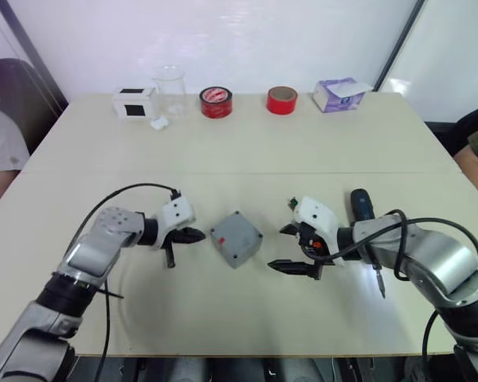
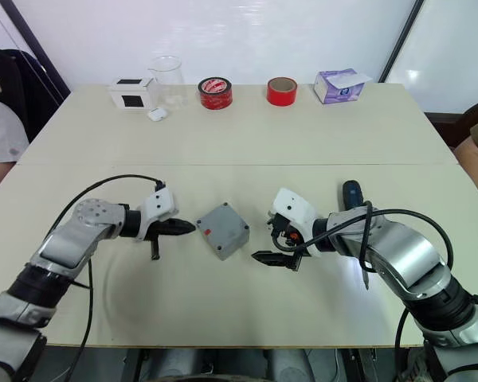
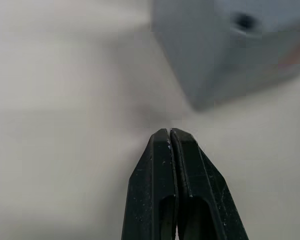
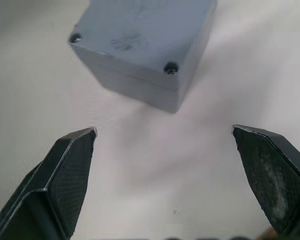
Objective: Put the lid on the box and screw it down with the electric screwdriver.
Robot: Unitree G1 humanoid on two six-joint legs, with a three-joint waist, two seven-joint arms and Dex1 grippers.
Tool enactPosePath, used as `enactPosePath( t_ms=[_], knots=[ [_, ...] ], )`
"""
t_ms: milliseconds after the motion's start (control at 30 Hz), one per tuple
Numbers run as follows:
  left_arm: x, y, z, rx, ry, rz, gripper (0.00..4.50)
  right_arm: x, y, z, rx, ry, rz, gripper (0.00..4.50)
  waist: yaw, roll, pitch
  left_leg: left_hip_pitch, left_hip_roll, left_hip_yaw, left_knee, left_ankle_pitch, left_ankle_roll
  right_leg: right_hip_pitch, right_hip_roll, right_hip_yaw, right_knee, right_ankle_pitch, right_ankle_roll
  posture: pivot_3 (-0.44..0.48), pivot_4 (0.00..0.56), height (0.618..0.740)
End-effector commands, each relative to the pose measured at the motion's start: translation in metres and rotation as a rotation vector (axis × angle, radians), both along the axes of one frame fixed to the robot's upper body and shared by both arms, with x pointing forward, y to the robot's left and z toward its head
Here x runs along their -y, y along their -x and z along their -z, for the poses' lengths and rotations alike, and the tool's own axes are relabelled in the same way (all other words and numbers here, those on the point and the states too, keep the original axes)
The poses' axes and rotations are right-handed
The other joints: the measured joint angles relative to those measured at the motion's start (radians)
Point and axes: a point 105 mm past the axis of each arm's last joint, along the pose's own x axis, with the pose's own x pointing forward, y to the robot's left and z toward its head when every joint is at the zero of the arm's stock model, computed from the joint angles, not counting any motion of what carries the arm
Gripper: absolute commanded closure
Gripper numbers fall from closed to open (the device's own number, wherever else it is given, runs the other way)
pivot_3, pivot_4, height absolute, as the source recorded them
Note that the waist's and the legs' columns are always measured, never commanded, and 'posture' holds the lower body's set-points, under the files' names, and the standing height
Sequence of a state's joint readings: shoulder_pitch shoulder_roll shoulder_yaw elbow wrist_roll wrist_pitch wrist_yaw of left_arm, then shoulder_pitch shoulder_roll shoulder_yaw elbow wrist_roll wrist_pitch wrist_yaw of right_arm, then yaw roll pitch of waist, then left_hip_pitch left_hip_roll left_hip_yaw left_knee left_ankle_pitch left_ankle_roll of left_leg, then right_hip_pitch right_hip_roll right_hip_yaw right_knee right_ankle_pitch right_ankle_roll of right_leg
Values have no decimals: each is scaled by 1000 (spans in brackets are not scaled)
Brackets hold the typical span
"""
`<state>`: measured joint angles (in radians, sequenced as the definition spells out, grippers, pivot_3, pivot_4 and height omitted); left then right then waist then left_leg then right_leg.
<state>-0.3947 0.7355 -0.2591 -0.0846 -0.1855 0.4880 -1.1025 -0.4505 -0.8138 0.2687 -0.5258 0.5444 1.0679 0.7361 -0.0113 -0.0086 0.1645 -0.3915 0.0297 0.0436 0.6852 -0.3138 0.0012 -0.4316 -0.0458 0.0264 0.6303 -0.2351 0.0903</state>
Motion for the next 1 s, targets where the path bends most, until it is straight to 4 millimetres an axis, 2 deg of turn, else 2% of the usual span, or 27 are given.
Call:
enactPosePath(
  t_ms=[33,133,333,800,1000],
  knots=[
    [14,18,0,-52,25,68,4500,-7,-4,4,31,0,-33,43,1,0,0,0,0,0,0,0,0,0,0,0,0,0,0,0,150,740],
    [23,16,2,-41,48,59,4500,-12,-4,7,27,-6,-59,43,3,0,0,0,-1,0,0,0,0,1,-1,0,0,0,0,0,150,740],
    [34,0,1,11,94,13,4500,-20,5,6,6,-41,-102,43,3,0,0,0,-2,0,0,0,0,1,0,0,0,0,0,0,150,740],
    [41,-24,-5,59,113,-9,4500,-26,16,4,-24,-75,-107,43,1,0,0,0,-2,-1,1,0,0,1,0,-1,0,0,0,0,150,740],
    [48,-25,-7,56,115,4,4500,-27,16,3,-29,-81,-103,43,1,0,0,0,-2,-1,1,0,0,1,0,-1,0,0,0,0,150,740]
  ],
)
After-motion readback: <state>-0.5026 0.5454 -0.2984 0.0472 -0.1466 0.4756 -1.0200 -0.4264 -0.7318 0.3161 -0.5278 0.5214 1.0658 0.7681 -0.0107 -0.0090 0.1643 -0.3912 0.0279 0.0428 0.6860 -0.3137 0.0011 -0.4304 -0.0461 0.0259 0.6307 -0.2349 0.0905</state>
